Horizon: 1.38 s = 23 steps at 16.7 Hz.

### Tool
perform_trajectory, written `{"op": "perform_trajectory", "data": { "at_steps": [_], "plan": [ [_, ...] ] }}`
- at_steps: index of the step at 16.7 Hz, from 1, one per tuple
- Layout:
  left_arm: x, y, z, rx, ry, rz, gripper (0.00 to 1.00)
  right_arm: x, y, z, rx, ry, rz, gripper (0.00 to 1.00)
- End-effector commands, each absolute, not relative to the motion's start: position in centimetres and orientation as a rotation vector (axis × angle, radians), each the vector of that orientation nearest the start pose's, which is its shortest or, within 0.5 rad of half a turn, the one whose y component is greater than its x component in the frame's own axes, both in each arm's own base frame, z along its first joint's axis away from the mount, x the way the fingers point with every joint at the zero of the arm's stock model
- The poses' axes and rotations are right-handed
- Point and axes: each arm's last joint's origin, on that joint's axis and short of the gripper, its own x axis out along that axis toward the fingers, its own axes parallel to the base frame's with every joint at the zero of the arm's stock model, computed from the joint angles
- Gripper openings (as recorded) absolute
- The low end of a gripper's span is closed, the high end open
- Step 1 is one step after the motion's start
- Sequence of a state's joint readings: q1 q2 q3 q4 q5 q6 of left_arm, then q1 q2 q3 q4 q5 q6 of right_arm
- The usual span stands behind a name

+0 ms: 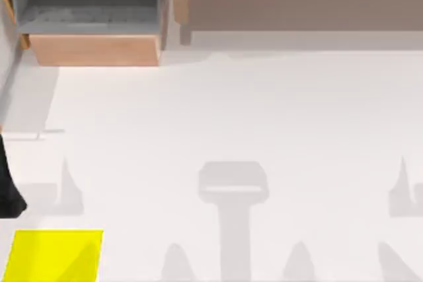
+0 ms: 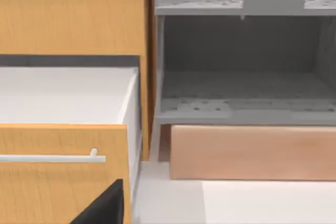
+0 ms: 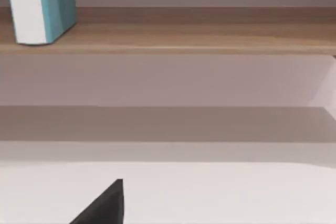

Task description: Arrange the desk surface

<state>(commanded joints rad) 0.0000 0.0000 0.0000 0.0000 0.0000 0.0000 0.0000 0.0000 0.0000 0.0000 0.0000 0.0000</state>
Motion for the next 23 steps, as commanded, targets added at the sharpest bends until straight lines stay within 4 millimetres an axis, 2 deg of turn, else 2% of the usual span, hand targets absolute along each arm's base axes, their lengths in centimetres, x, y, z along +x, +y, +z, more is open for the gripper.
{"op": "perform_trajectory", "data": {
  "at_steps": [3, 5, 9, 12, 15, 18, 21, 23],
  "plan": [
    [10.6, -0.1, 16.2, 0.001, 0.003, 0.0, 1.0, 10.6, -0.1, 16.0, 0.0, 0.0, 0.0, 1.0],
    [10.6, -0.1, 17.2, 0.005, 0.022, 0.0, 1.0, 10.6, -0.1, 16.0, 0.0, 0.0, 0.0, 1.0],
    [11.2, 0.2, 21.2, 0.024, 0.129, 0.016, 1.0, 10.6, -0.1, 16.0, 0.0, 0.0, 0.0, 1.0],
    [13.0, 0.7, 25.3, 0.039, 0.262, 0.042, 1.0, 10.6, -0.1, 16.0, 0.0, 0.0, 0.0, 1.0],
    [16.6, 1.7, 29.3, 0.046, 0.427, 0.077, 1.0, 10.6, -0.1, 16.0, 0.0, 0.0, 0.0, 1.0],
    [21.9, 3.5, 32.3, 0.039, 0.608, 0.117, 1.0, 10.6, -0.1, 16.0, 0.0, 0.0, 0.0, 1.0],
    [28.3, 6.2, 33.4, 0.016, 0.794, 0.155, 1.0, 10.6, -0.1, 16.0, 0.0, 0.0, 0.0, 1.0],
    [32.8, 8.4, 32.8, -0.006, 0.916, 0.176, 1.0, 10.6, -0.1, 16.0, 0.0, 0.0, 0.0, 1.0]
  ]
}}
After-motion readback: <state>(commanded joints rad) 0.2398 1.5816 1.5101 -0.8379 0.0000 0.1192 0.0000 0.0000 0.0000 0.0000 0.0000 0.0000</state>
